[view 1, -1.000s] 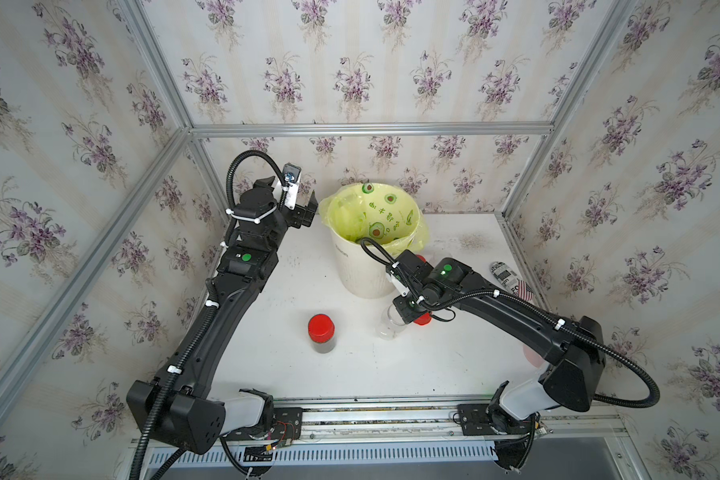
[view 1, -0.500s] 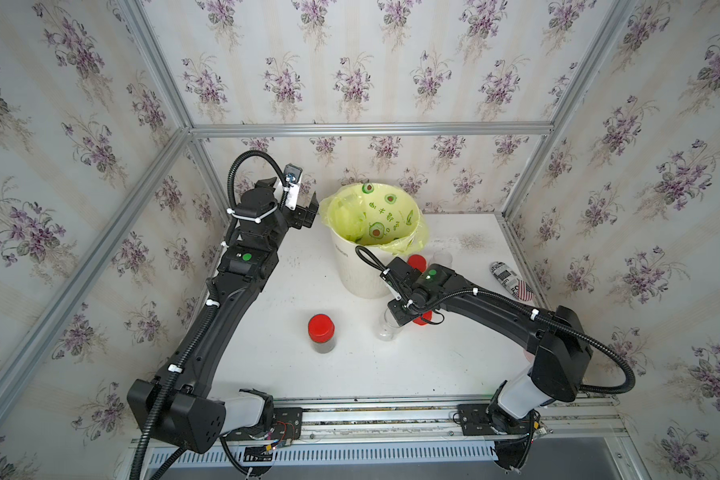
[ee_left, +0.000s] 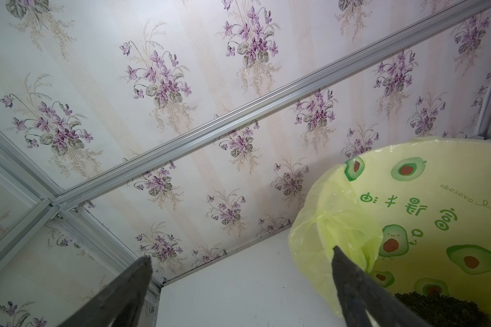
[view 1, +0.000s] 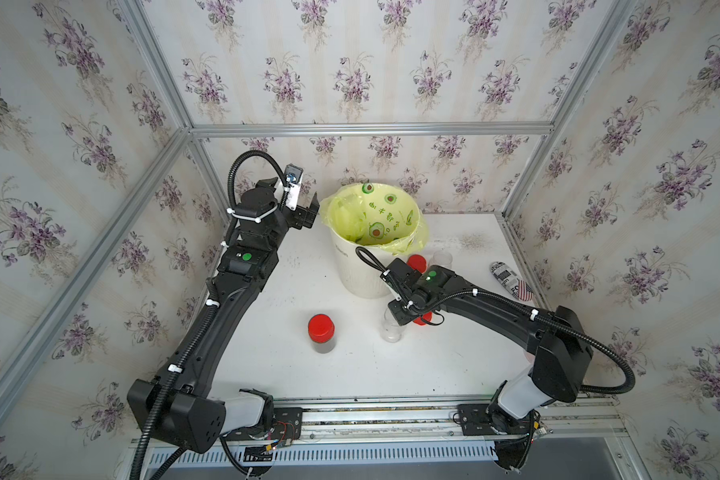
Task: Empty moldy tea leaves from jars
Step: Place the jar at the center of the board, then pick up the jar from the center of the board.
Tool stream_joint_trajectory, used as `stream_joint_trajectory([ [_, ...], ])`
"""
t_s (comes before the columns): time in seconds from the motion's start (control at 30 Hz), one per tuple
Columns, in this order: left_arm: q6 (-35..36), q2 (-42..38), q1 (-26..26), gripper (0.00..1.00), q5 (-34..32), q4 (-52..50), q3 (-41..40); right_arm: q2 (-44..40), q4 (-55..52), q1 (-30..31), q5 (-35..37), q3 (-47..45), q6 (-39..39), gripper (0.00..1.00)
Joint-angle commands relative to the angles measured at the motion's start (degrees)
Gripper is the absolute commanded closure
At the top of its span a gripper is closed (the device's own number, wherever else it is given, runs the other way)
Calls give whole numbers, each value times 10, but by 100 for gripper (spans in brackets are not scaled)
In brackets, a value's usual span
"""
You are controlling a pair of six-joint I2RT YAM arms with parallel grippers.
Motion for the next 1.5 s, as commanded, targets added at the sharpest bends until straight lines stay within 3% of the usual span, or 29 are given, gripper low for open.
stream_joint_trajectory([
  [0.0,-4,3,0,0,5,7,6,-18,7,0,-9,10,-1,65],
  [0.1,-5,6,0,1,5,7,6,-37,8,1,-16,18,-4,53],
  [0.23,-5,8,-1,1,7,5,7,-60,17,0,-37,21,-13,44],
  [0.3,-5,8,0,1,7,4,7,-75,35,0,-83,25,-24,41],
  [0.4,-4,10,0,1,3,0,11,-99,92,8,-157,22,-41,26],
  [0.5,-4,16,0,1,-4,-14,22,-107,150,38,-191,24,-61,21],
  [1.1,-10,20,3,1,-13,-33,37,30,291,166,-129,64,-73,15],
  [1.47,-6,18,4,0,-16,-36,38,87,317,171,-116,74,-71,14],
])
